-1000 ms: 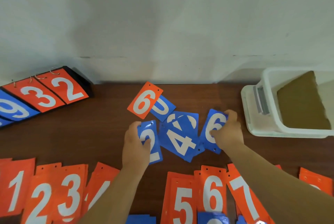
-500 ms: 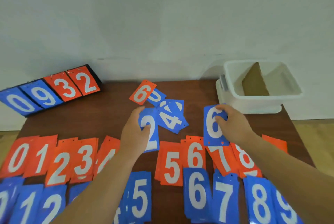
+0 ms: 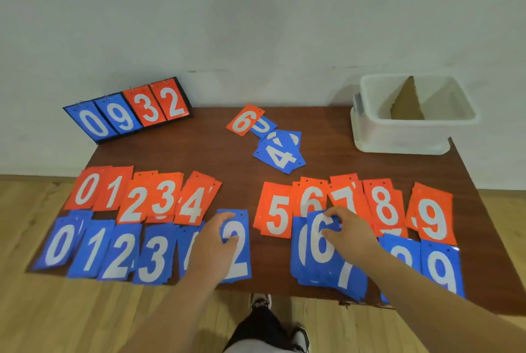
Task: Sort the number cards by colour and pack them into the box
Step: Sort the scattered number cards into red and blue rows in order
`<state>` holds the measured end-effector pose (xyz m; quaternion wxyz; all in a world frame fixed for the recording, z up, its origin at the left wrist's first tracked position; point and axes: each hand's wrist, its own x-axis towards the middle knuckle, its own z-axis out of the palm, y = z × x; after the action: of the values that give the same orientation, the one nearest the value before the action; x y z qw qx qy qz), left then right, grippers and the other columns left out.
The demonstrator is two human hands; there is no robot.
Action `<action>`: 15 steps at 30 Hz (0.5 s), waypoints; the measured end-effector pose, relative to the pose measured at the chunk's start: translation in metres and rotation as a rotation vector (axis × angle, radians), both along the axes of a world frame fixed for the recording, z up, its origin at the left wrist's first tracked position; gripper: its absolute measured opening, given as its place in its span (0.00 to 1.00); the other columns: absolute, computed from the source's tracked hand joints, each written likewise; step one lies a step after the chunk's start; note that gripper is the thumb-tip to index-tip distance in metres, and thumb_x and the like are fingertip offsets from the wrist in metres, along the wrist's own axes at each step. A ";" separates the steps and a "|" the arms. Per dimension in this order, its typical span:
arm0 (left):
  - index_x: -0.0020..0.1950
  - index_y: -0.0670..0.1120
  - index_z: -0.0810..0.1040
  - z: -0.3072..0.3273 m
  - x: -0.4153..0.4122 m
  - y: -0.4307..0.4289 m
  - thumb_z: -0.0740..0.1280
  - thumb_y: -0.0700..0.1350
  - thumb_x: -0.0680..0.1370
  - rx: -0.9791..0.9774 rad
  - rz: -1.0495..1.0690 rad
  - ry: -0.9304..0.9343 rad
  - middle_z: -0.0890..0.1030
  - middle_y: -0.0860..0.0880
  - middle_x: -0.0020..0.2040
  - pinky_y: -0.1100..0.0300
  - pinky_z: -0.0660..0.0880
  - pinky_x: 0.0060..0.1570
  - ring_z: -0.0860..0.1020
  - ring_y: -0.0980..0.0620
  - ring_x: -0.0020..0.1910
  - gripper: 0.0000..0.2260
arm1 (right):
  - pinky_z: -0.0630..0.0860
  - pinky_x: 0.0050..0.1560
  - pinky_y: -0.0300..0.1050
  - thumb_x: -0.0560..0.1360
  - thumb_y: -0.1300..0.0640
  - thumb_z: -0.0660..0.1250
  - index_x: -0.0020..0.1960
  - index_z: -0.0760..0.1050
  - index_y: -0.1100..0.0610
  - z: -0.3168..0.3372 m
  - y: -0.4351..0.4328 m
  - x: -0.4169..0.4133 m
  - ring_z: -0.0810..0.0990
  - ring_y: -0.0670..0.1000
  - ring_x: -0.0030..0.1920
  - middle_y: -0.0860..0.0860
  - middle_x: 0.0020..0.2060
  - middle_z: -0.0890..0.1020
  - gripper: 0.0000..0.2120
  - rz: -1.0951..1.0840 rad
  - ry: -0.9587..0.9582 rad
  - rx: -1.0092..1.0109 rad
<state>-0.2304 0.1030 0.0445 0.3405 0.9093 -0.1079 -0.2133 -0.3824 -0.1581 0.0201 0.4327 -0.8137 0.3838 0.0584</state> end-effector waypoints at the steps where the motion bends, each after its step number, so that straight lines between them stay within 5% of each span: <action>1: 0.67 0.60 0.73 0.000 -0.002 0.004 0.67 0.45 0.80 0.006 0.007 0.002 0.79 0.55 0.54 0.65 0.69 0.28 0.75 0.57 0.27 0.17 | 0.74 0.29 0.31 0.77 0.53 0.71 0.60 0.72 0.46 -0.004 0.004 0.000 0.80 0.46 0.47 0.47 0.54 0.79 0.14 -0.005 0.008 0.015; 7: 0.67 0.60 0.73 -0.005 -0.012 0.023 0.67 0.45 0.81 0.021 0.011 0.006 0.77 0.58 0.62 0.65 0.72 0.34 0.79 0.51 0.39 0.17 | 0.76 0.32 0.31 0.76 0.51 0.73 0.62 0.71 0.47 -0.022 0.015 0.006 0.81 0.49 0.52 0.48 0.53 0.80 0.17 0.038 0.068 -0.019; 10: 0.66 0.61 0.72 -0.005 -0.013 0.032 0.67 0.46 0.81 0.041 0.013 0.013 0.76 0.60 0.60 0.64 0.74 0.32 0.79 0.56 0.38 0.16 | 0.76 0.38 0.35 0.76 0.51 0.72 0.67 0.71 0.49 -0.023 0.018 0.004 0.80 0.50 0.54 0.49 0.57 0.80 0.21 0.095 0.139 -0.122; 15: 0.65 0.61 0.72 0.001 -0.005 0.041 0.68 0.46 0.81 -0.002 0.035 -0.019 0.75 0.60 0.60 0.57 0.80 0.44 0.79 0.57 0.50 0.16 | 0.75 0.42 0.35 0.75 0.48 0.73 0.69 0.71 0.50 -0.007 0.021 0.009 0.79 0.51 0.57 0.50 0.65 0.76 0.25 0.123 0.131 -0.209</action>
<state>-0.2352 0.1438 0.0458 0.3441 0.9127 -0.0956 -0.1985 -0.3733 -0.1369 0.0129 0.3155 -0.8707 0.3646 0.0975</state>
